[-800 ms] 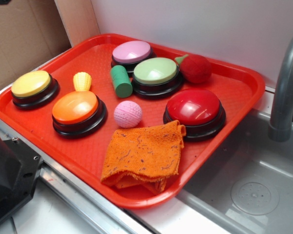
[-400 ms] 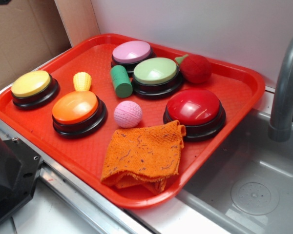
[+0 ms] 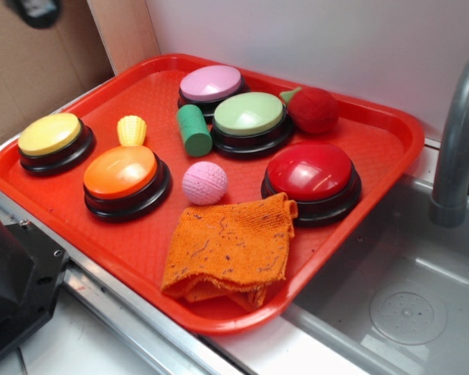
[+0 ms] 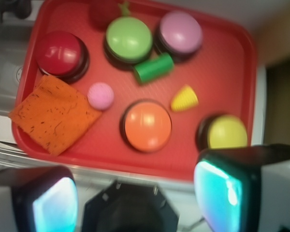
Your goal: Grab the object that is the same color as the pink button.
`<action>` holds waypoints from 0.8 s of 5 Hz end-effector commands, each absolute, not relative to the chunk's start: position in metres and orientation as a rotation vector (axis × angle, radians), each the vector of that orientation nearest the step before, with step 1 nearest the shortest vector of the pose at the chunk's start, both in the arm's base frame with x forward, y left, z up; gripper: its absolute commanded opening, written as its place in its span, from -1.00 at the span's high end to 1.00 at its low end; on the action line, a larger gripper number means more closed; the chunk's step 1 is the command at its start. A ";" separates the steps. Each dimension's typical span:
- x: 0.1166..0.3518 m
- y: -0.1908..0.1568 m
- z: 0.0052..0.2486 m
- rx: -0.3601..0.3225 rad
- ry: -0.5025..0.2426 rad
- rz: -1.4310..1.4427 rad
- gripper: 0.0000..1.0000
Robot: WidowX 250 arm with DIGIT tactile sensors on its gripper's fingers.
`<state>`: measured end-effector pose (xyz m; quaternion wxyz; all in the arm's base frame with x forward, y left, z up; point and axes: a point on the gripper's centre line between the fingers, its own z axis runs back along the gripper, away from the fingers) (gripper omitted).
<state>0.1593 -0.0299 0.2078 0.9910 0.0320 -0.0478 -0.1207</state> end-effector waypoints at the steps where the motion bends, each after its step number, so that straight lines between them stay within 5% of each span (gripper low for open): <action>1: 0.197 -0.058 0.158 0.028 -0.211 -0.523 -1.00; 3: 0.207 -0.078 0.099 -0.065 -0.205 -0.676 -1.00; 4: 0.208 -0.079 0.080 -0.027 -0.169 -0.670 -1.00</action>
